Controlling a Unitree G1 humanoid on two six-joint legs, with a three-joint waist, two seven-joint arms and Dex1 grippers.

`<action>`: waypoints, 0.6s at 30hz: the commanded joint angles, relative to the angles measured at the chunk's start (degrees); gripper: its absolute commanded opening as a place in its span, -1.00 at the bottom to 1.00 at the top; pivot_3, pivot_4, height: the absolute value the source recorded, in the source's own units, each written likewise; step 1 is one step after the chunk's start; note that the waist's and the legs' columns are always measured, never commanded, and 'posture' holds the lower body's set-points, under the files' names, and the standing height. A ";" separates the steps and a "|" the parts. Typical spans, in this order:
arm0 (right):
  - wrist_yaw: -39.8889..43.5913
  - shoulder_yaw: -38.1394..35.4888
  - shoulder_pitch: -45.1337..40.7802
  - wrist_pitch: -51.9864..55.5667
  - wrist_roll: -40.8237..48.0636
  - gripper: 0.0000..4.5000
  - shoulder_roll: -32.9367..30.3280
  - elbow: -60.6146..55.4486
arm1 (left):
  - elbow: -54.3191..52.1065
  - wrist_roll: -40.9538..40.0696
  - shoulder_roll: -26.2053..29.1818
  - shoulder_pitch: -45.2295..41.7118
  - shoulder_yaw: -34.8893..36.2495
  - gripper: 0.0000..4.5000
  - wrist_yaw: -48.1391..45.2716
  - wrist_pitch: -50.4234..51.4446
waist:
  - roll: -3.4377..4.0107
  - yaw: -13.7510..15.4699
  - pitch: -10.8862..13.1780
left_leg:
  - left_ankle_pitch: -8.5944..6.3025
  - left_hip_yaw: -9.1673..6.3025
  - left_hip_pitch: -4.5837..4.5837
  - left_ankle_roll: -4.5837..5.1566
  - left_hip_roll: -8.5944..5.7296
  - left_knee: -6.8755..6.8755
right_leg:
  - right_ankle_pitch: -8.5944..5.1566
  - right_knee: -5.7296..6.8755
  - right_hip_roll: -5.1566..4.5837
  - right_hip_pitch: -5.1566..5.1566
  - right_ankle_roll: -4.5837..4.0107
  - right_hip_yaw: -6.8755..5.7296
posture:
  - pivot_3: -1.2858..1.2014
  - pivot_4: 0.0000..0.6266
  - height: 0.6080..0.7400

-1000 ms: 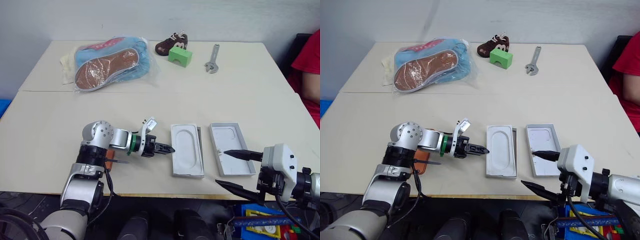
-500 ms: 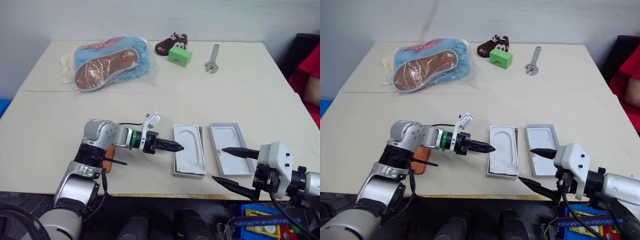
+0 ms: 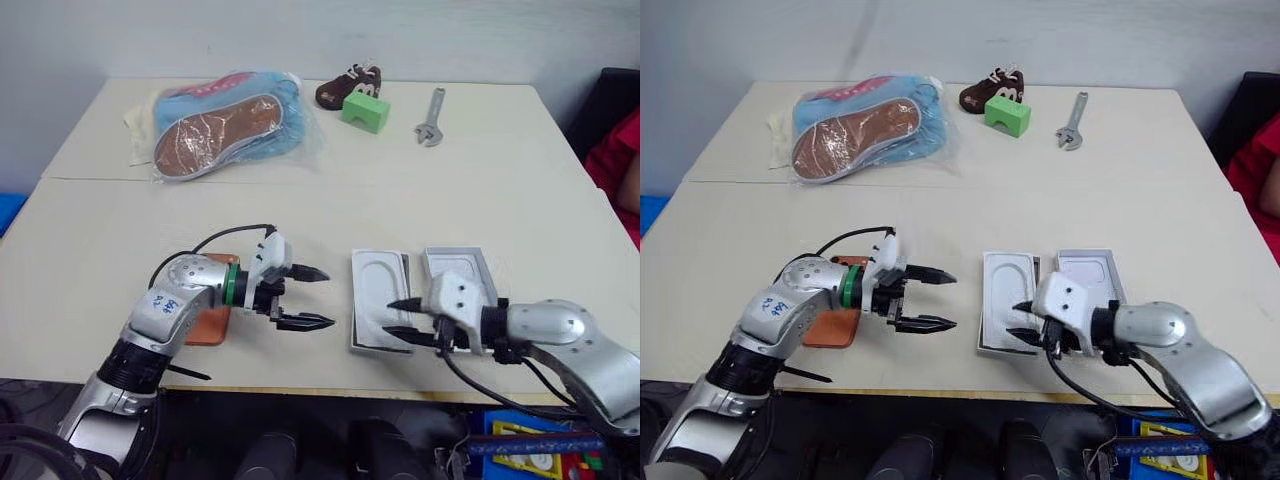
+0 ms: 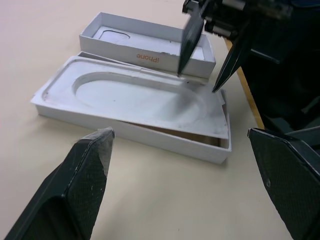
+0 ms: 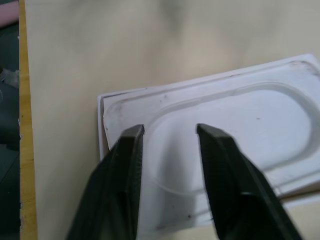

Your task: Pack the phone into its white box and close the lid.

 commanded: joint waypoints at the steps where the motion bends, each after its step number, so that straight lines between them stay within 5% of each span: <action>1: 1.21 3.94 -1.80 -3.57 -4.66 -0.83 0.95 2.02 | -3.94 0.48 -0.27 1.02 0.96 1.00 0.43 -0.92 | 0.00 0.01 0.00 | -0.01 0.01 -0.01 0.01 0.00 0.00 | 0.00 -0.04 0.00 0.00 0.00 0.00 | 0.03 -0.52 1.00; 2: 1.12 5.32 -2.27 -4.14 -6.00 -0.98 1.48 2.89 | -4.41 0.59 -0.27 1.44 0.94 1.00 0.63 -0.76 | 0.00 0.00 0.00 | -0.01 0.01 -0.01 0.02 0.00 0.00 | 0.00 -0.04 0.00 0.00 0.00 0.00 | 0.03 -0.52 1.00; 13: 1.71 2.83 -9.35 0.45 -3.73 -0.98 6.56 4.90 | -5.14 1.58 -1.35 2.53 1.10 1.00 2.35 -0.52 | 0.01 -0.71 0.01 | -0.01 0.01 0.00 0.01 0.03 0.04 | 0.00 0.08 0.03 -0.02 0.00 0.00 | 0.03 -0.52 1.00; 18: -1.53 5.94 -17.44 -1.23 -11.07 -0.98 9.61 15.85 | -5.03 2.18 -1.87 2.50 0.69 1.00 2.37 -0.82 | 0.02 -0.94 0.01 | 0.00 0.01 0.02 -0.01 0.02 0.03 | 0.00 0.16 0.03 -0.06 0.00 0.00 | 0.03 -0.52 1.00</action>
